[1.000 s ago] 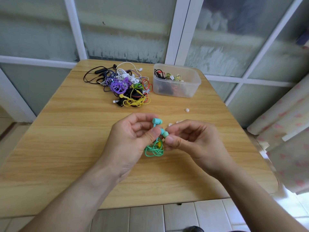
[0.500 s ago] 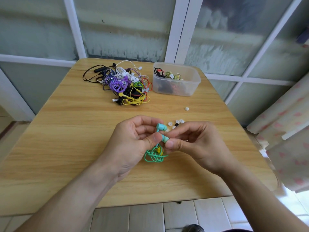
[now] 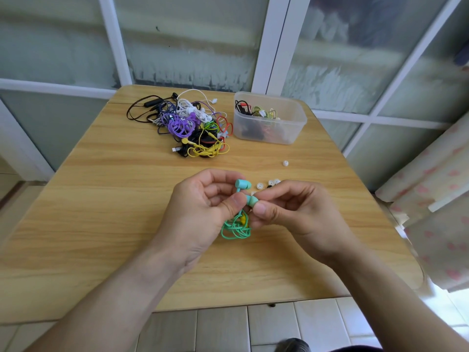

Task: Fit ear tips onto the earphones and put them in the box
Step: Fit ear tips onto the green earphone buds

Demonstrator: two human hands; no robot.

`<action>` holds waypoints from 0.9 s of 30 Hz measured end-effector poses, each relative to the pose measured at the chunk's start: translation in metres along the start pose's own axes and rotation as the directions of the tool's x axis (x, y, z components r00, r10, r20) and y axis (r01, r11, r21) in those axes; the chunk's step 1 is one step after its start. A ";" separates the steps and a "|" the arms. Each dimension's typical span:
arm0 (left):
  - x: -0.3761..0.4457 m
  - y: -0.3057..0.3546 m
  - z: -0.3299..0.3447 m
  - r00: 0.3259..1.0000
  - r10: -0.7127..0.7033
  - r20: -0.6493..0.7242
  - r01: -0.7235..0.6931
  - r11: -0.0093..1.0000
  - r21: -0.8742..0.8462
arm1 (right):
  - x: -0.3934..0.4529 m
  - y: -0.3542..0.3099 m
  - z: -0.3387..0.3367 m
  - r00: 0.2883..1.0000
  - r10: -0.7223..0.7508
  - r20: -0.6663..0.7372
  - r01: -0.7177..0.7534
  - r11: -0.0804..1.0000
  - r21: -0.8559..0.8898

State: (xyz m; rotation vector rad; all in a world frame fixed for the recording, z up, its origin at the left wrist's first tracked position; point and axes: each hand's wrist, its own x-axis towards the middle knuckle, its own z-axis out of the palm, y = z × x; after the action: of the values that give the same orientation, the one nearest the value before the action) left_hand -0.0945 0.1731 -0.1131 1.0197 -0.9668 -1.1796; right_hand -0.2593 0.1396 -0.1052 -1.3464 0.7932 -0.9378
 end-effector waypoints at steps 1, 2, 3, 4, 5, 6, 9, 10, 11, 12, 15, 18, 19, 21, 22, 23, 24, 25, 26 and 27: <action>0.000 0.000 0.000 1.000 0.000 0.000 0.000 1.000 -0.007 | 0.000 0.000 0.000 1.000 0.013 0.002 -0.013 1.000 0.001; 0.000 0.000 0.000 1.000 -0.001 0.001 0.001 1.000 -0.013 | 0.000 0.000 -0.001 1.000 0.026 0.006 -0.026 1.000 0.004; 0.001 0.000 0.000 1.000 -0.001 0.004 0.001 1.000 -0.019 | 0.000 0.000 -0.001 0.999 0.036 0.011 -0.036 0.999 0.008; 0.001 0.000 0.000 1.000 -0.003 0.008 0.003 1.000 -0.026 | 0.000 0.000 -0.002 0.999 0.043 0.015 -0.044 0.999 0.013; 0.001 0.000 0.000 1.000 -0.007 0.012 0.007 0.999 -0.035 | 0.000 0.000 -0.002 0.999 0.049 0.018 -0.049 0.999 0.018; 0.001 0.000 0.000 1.000 -0.013 0.018 0.014 0.999 -0.043 | 0.000 0.000 -0.002 0.998 0.052 0.019 -0.052 0.998 0.021; 0.001 0.000 0.000 0.999 -0.032 0.040 0.034 0.998 -0.051 | 0.000 0.001 -0.004 0.998 0.055 0.016 -0.055 0.998 0.018; 0.000 0.000 0.001 0.998 -0.037 0.049 0.040 0.998 -0.047 | 0.000 0.001 -0.004 0.998 0.052 0.021 -0.053 0.999 0.014; 0.000 0.000 0.001 0.997 -0.042 0.059 0.044 0.998 -0.043 | 0.000 0.001 -0.004 0.998 0.049 0.028 -0.049 0.999 0.009; -0.001 0.000 0.001 0.997 -0.045 0.070 0.048 0.998 -0.036 | 0.000 0.001 -0.004 0.998 0.045 0.037 -0.045 0.999 0.004; -0.001 0.000 0.002 0.995 -0.042 0.090 0.042 0.999 -0.003 | -0.001 0.000 -0.004 0.998 0.026 0.052 -0.027 1.000 0.004; -0.001 0.001 0.001 0.995 -0.039 0.093 0.036 0.999 0.027 | -0.002 0.001 -0.004 0.998 0.020 0.057 -0.021 1.000 0.019; -0.001 0.001 0.001 0.995 -0.038 0.094 0.034 0.999 0.038 | -0.002 0.002 -0.004 0.998 0.022 0.062 -0.023 1.000 0.021; -0.002 0.001 0.000 0.995 -0.041 0.090 0.037 0.998 0.052 | -0.002 0.004 -0.004 0.997 0.022 0.075 -0.024 0.999 0.030; -0.003 0.001 -0.001 0.995 -0.048 0.087 0.044 0.998 0.052 | -0.002 0.004 -0.004 0.996 0.021 0.082 -0.024 0.999 0.038; -0.003 0.001 -0.001 0.995 -0.058 0.084 0.054 0.997 0.051 | -0.002 0.005 -0.003 0.996 0.019 0.088 -0.023 0.999 0.039; -0.004 0.001 -0.002 0.994 -0.069 0.081 0.065 0.997 0.049 | -0.002 0.006 -0.003 0.996 0.015 0.089 -0.018 0.999 0.032; -0.004 0.001 -0.002 0.994 -0.078 0.077 0.074 0.996 0.047 | -0.002 0.007 -0.003 0.996 0.006 0.086 -0.008 1.000 0.016; -0.004 0.001 -0.002 0.994 -0.085 0.073 0.082 0.996 0.046 | -0.002 0.007 -0.003 0.997 -0.009 0.082 0.010 1.000 -0.006; -0.003 0.002 -0.002 0.994 -0.089 0.063 0.086 0.995 0.045 | -0.001 0.008 -0.003 0.997 -0.034 0.076 0.036 0.999 -0.033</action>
State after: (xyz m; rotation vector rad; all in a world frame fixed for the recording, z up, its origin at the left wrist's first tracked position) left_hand -0.0925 0.1764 -0.1122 1.0718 -1.0106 -1.2759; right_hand -0.2616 0.1392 -0.1133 -1.4210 0.7327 -0.8988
